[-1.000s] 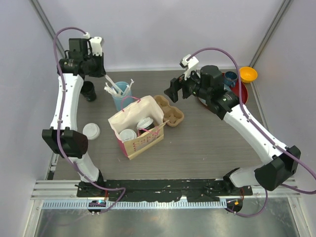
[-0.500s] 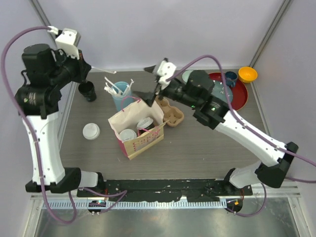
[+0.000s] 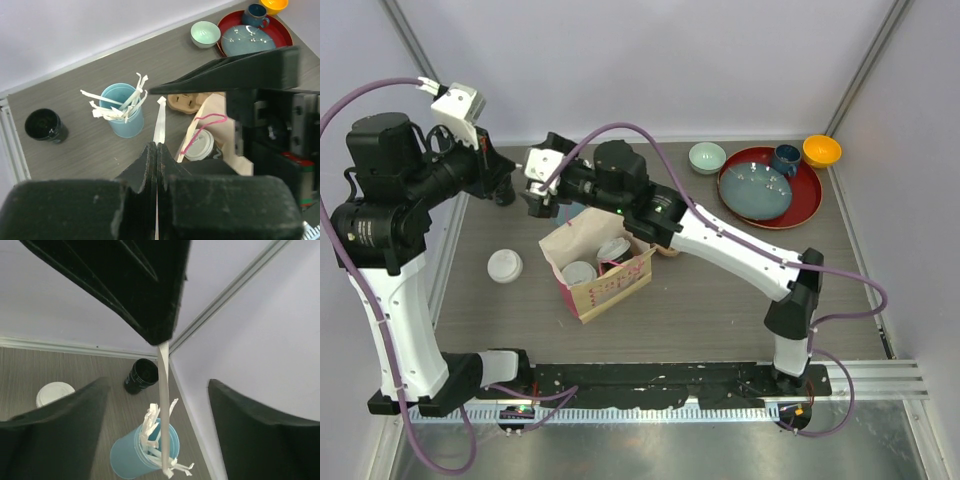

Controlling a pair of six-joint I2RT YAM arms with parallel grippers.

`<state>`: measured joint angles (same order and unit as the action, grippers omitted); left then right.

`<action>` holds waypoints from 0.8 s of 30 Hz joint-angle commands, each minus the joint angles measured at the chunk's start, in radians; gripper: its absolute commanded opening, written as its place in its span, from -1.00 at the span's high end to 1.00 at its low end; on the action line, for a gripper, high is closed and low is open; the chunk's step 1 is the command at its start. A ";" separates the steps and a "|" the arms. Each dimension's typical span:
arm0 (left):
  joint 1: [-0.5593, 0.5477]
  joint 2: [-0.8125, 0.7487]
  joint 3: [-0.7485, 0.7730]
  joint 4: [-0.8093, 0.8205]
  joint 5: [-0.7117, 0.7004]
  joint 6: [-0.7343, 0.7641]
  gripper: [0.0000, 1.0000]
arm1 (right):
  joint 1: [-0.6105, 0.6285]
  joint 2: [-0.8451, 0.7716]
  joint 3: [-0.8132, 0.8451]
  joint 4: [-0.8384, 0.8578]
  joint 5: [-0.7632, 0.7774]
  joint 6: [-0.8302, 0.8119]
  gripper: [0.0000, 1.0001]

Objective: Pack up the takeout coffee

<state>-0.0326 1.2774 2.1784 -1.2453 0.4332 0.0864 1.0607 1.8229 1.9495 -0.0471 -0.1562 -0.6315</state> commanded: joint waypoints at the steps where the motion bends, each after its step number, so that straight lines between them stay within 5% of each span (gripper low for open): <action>1: -0.004 -0.015 0.020 -0.026 0.067 -0.010 1.00 | 0.016 0.061 0.172 -0.100 0.041 -0.008 -0.39; 2: -0.004 -0.016 0.018 -0.028 0.068 -0.008 1.00 | 0.018 0.064 0.202 -0.106 0.055 0.002 -0.12; 3: -0.004 -0.023 0.020 -0.031 0.067 -0.005 1.00 | 0.018 0.062 0.204 -0.108 0.079 0.016 0.37; 6: -0.004 -0.026 0.033 -0.037 0.056 0.003 1.00 | 0.016 0.032 0.166 -0.067 0.099 0.033 0.97; 8: -0.004 -0.026 0.044 -0.037 0.059 -0.002 1.00 | 0.018 0.010 0.144 -0.045 0.112 0.050 0.98; 10: -0.004 -0.026 0.055 -0.022 0.055 -0.005 0.61 | 0.016 -0.011 0.134 -0.019 0.152 0.084 0.98; 11: -0.004 -0.026 0.054 -0.016 0.046 -0.008 0.22 | 0.018 -0.043 0.103 0.002 0.203 0.096 0.98; 12: -0.004 -0.026 0.054 0.000 0.018 -0.016 -0.58 | 0.018 -0.069 0.082 0.042 0.260 0.111 0.98; 13: -0.004 -0.026 0.052 0.007 0.004 -0.023 -0.97 | 0.016 -0.094 0.057 0.087 0.282 0.124 0.98; 24: -0.003 -0.009 -0.121 0.150 -0.132 -0.050 -0.99 | 0.012 -0.523 -0.366 0.179 0.307 0.536 0.98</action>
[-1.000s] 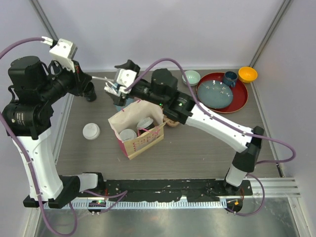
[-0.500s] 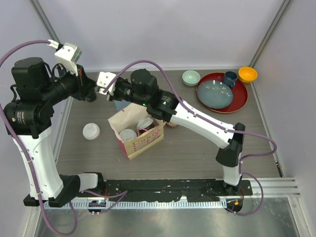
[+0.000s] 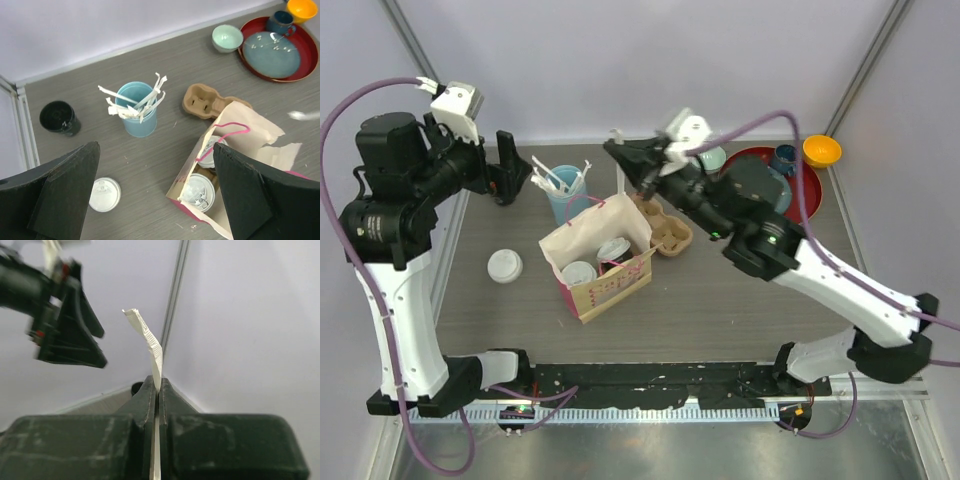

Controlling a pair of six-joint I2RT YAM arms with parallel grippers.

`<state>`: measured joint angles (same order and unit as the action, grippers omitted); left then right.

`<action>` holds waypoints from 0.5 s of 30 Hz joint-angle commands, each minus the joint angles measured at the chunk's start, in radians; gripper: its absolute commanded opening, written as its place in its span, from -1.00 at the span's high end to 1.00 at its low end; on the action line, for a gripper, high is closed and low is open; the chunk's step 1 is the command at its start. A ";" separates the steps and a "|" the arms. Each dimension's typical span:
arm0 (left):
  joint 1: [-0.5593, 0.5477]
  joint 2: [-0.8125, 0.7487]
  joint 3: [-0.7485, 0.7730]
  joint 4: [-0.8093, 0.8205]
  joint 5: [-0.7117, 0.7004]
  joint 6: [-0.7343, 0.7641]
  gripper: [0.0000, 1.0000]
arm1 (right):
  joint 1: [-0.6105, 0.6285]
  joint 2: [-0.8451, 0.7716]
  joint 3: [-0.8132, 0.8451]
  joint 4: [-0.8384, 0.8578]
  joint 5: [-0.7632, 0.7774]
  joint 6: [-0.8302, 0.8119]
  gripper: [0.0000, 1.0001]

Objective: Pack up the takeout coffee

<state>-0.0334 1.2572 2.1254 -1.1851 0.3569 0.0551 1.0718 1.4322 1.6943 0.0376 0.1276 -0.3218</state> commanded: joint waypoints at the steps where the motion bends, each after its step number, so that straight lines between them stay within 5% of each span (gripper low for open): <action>1: -0.002 0.014 -0.085 0.113 -0.064 -0.018 -0.99 | -0.001 -0.174 -0.186 0.117 0.024 0.256 0.98; 7: -0.002 0.031 -0.189 0.171 -0.078 -0.023 -1.00 | -0.045 -0.205 -0.431 0.274 -0.015 0.484 0.98; 15: -0.002 0.021 -0.285 0.194 -0.079 -0.014 -1.00 | -0.190 -0.096 -0.550 0.461 -0.224 0.699 0.98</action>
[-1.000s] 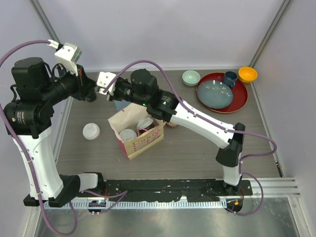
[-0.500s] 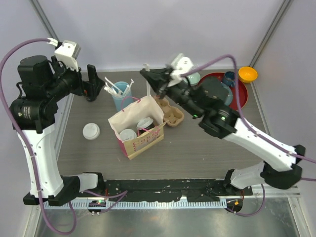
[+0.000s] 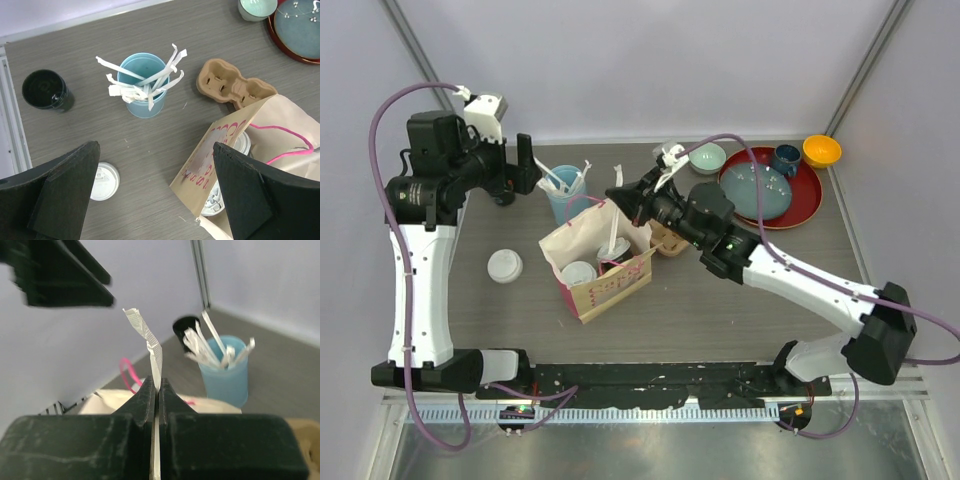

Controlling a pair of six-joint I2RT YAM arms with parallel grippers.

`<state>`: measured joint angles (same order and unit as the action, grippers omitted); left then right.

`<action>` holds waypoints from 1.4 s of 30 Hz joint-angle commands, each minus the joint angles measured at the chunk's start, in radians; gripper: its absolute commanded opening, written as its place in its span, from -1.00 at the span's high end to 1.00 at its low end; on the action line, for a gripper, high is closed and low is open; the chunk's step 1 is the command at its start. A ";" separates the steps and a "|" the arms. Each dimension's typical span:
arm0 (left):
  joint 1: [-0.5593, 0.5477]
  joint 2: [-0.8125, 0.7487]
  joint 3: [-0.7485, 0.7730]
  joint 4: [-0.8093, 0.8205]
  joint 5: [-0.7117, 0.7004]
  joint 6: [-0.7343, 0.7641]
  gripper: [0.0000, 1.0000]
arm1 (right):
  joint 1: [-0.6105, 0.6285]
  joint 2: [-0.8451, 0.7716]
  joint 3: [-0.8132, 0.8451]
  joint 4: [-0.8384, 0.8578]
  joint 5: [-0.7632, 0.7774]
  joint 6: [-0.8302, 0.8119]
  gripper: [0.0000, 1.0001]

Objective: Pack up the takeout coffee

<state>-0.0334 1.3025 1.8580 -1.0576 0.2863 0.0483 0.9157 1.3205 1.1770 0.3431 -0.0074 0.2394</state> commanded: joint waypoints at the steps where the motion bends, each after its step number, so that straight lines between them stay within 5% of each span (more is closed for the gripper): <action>1: -0.002 -0.023 -0.020 0.070 -0.007 -0.004 -1.00 | -0.035 0.031 -0.040 0.157 -0.092 0.132 0.98; 9: -0.002 -0.014 -0.034 0.076 -0.018 0.005 -1.00 | -0.035 0.083 -0.057 0.188 -0.126 0.124 0.87; 14: -0.002 -0.009 -0.039 0.077 -0.024 0.012 -0.99 | -0.037 0.076 -0.037 0.149 -0.135 0.100 -0.16; 19: -0.002 0.007 -0.060 0.097 -0.044 0.030 -1.00 | -0.035 0.028 0.010 0.057 -0.085 0.019 -0.45; 23: -0.002 0.044 -0.091 0.146 -0.049 0.050 -0.87 | -0.037 -0.032 0.049 -0.033 -0.028 -0.064 -0.49; 29: -0.003 0.243 -0.002 0.120 -0.033 0.055 -0.04 | -0.049 -0.093 0.053 -0.108 0.075 -0.155 -0.54; 42: 0.020 0.549 0.211 0.217 -0.228 -0.014 -0.06 | -0.072 -0.066 0.087 -0.208 0.098 -0.209 -0.54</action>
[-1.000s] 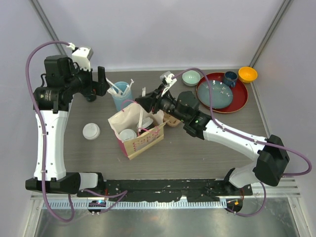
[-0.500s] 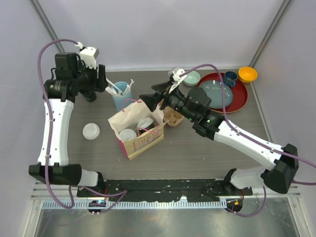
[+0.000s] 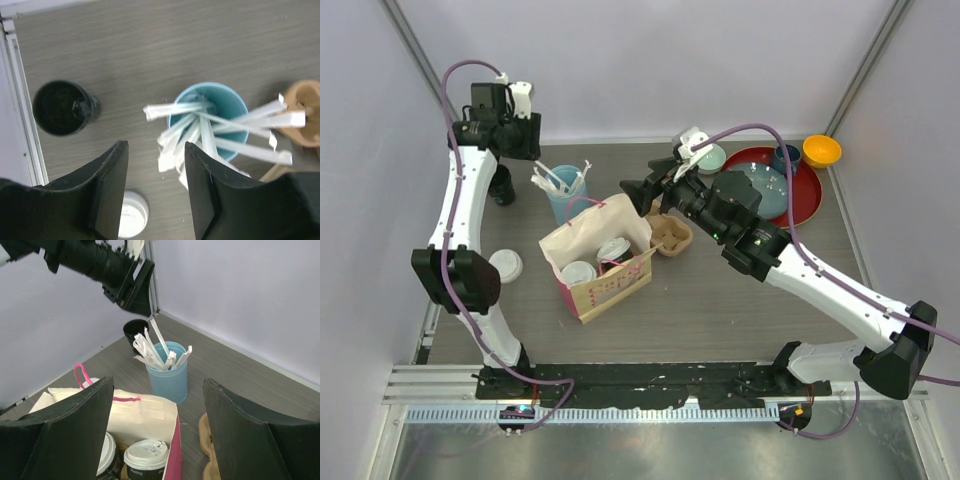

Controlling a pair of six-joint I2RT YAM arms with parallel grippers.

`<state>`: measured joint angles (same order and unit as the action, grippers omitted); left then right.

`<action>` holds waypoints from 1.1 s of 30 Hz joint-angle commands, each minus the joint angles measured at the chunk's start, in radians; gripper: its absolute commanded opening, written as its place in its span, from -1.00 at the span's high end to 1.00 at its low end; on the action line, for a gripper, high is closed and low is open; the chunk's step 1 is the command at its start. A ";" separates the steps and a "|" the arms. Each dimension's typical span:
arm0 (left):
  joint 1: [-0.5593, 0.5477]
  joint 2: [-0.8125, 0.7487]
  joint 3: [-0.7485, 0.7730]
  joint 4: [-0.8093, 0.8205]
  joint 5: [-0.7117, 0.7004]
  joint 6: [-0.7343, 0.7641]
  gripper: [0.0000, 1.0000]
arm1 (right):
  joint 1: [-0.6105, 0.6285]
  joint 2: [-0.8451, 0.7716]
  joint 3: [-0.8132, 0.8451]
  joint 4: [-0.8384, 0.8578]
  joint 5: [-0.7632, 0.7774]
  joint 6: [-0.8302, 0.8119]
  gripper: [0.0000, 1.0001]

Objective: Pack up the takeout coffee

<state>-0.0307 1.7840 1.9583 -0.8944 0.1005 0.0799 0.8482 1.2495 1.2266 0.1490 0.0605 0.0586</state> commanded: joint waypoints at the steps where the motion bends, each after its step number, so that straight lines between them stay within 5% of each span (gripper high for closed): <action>1: 0.023 0.084 0.126 0.042 -0.021 -0.052 -0.07 | -0.005 0.007 0.037 -0.017 0.030 -0.031 -0.54; 6: 0.025 0.152 0.177 -0.001 0.103 -0.089 -0.08 | -0.008 0.007 0.031 -0.029 0.041 -0.034 -0.54; 14: 0.025 0.241 0.226 -0.031 0.094 -0.147 -0.07 | -0.009 -0.002 0.017 -0.029 0.024 -0.042 -0.54; 21: 0.026 0.250 0.205 -0.025 0.053 -0.135 0.23 | -0.008 -0.007 0.008 -0.022 0.009 -0.048 -0.54; 24: 0.025 0.252 0.202 -0.023 0.039 -0.134 0.66 | -0.008 -0.010 0.002 -0.012 -0.002 -0.048 -0.55; 29: 0.025 0.236 0.192 -0.026 0.044 -0.135 1.00 | -0.008 -0.010 -0.001 -0.011 -0.019 -0.051 -0.54; 33: 0.025 0.207 0.185 -0.021 0.054 -0.134 1.00 | -0.008 -0.012 -0.001 -0.009 -0.022 -0.049 -0.54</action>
<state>-0.0101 2.0415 2.1407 -0.9329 0.1493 -0.0494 0.8421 1.2655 1.2217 0.0891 0.0509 0.0200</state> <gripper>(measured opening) 0.012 0.771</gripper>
